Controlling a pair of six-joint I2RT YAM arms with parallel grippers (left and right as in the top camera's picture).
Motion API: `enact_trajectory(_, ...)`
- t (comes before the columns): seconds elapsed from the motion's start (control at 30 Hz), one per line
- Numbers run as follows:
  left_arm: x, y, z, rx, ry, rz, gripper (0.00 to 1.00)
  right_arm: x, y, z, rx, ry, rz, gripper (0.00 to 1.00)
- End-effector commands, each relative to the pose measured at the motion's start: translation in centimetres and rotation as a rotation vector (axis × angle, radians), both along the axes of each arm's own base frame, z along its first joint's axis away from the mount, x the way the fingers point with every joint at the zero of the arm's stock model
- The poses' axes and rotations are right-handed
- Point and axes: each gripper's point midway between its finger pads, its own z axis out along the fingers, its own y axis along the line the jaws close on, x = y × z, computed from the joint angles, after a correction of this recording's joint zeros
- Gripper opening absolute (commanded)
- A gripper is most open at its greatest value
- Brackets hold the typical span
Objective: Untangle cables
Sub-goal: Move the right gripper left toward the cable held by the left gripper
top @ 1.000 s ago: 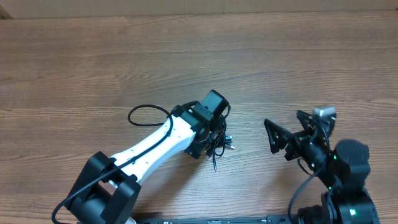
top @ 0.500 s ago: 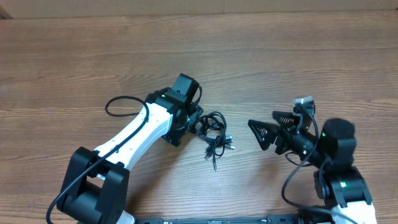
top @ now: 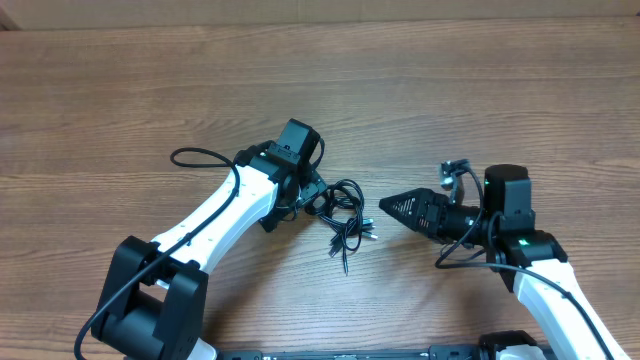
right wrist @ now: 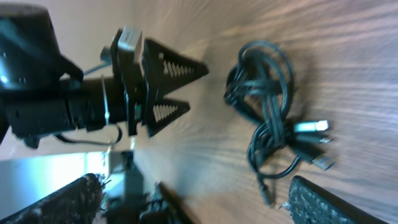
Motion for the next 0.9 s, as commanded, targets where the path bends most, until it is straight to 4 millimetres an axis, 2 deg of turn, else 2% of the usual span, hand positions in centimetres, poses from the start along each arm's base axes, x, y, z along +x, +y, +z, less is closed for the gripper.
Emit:
enact_trajectory(0.0,-0.2,0.2,-0.1,0.035,-0.005,-0.051,0.94,-1.1,1.7,1.3,0.07,0.015,0.094,0.93)
enact_trajectory(0.13,-0.2,0.2,-0.4,0.049,-0.003,-0.06,0.94,-2.0,2.9,0.9,0.032,-0.031,0.161,0.93)
enact_trajectory(0.3,-0.5,0.3,-0.7,0.053,0.016,-0.061,0.89,-1.8,3.6,-1.0,-0.104,-0.049,0.135,0.93)
enact_trajectory(0.43,-0.6,0.2,-0.7,0.046,0.019,-0.062,0.84,-1.5,3.5,-2.3,-0.208,-0.067,0.1,0.86)
enact_trajectory(0.5,-0.6,0.1,-0.7,0.041,0.022,-0.064,0.97,-1.1,3.4,-2.7,-0.249,-0.083,0.079,0.86)
enact_trajectory(0.53,-0.7,-0.1,-0.7,0.031,0.026,-0.066,1.0,-1.0,3.3,-2.9,-0.262,-0.089,0.074,0.86)
enact_trajectory(0.67,-0.9,-0.4,-0.7,0.012,0.035,-0.07,0.99,-0.8,3.7,-3.4,-0.274,-0.089,0.081,0.88)
enact_trajectory(0.87,-0.9,-0.4,-0.7,0.014,0.035,-0.072,0.99,-0.3,4.0,-5.0,-0.272,-0.014,0.055,0.86)
